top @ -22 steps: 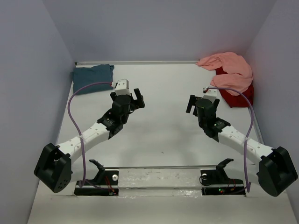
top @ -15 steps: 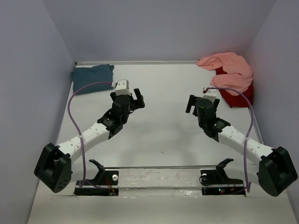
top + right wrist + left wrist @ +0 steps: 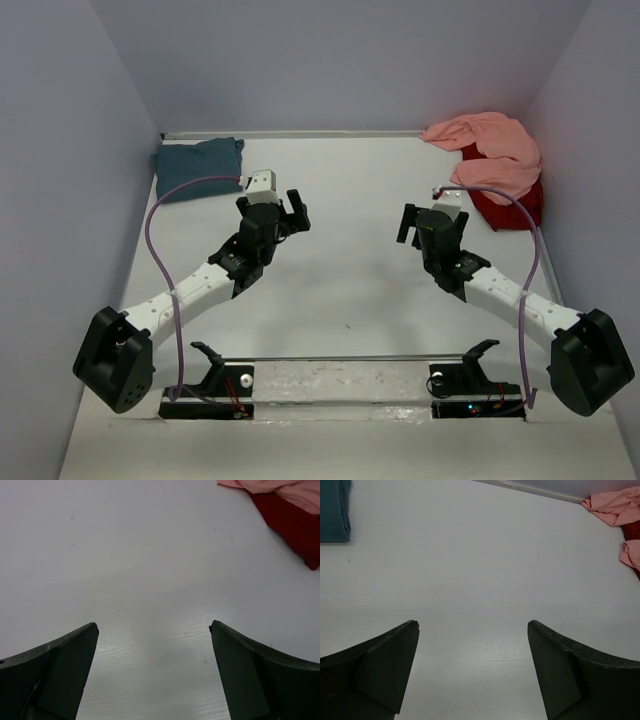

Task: Fold and stack the t-shirts
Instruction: Grab the tshirt from the pile

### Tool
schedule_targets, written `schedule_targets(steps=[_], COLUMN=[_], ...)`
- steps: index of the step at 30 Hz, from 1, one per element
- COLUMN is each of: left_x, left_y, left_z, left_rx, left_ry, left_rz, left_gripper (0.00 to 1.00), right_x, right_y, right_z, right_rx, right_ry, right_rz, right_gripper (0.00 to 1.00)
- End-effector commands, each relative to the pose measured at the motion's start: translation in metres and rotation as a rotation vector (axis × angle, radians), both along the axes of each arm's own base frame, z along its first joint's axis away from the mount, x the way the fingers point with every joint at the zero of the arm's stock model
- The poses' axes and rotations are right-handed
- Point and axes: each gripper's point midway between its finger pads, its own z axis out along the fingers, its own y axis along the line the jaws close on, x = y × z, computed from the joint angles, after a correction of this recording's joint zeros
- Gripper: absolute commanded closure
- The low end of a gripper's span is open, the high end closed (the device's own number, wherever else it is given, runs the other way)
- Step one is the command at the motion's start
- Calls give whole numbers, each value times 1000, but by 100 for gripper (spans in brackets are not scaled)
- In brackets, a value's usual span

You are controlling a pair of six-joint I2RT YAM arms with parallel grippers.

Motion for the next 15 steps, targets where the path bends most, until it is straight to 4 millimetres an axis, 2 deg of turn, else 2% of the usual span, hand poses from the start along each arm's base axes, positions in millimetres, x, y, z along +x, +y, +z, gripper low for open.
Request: schedule_targets(steps=[1,5,7,8,12,14,15], left_x=[0,0,0,0,-1,0,-1], left_y=[1,0,-1,-1,-3,-3,-4], left_z=[14,15,15,15,15,16,15], left_rx=[-19,-22,-25,-25,-31,-32,-34], left_ry=[-53,-53,-52,-53,-51,-52,-49], left_rz=[6,-3,-4,-6,-16,-16,-17], left_gripper=[1,1,1,1,1,1,1], right_x=[9,11,14,19,42,45,55], right_y=[-4,-17,-17,-15,-2,4,3], right_z=[30,35,28,31,24,19,25], right_rx=[34,0,-71,-91,-194,-192,-140], right_ry=[-65,-73,-40,-39,16,57,56], right_rz=[-64,-142,-124,-121,-68,-53,-56], right_gripper=[0,0,0,0,0,0,0])
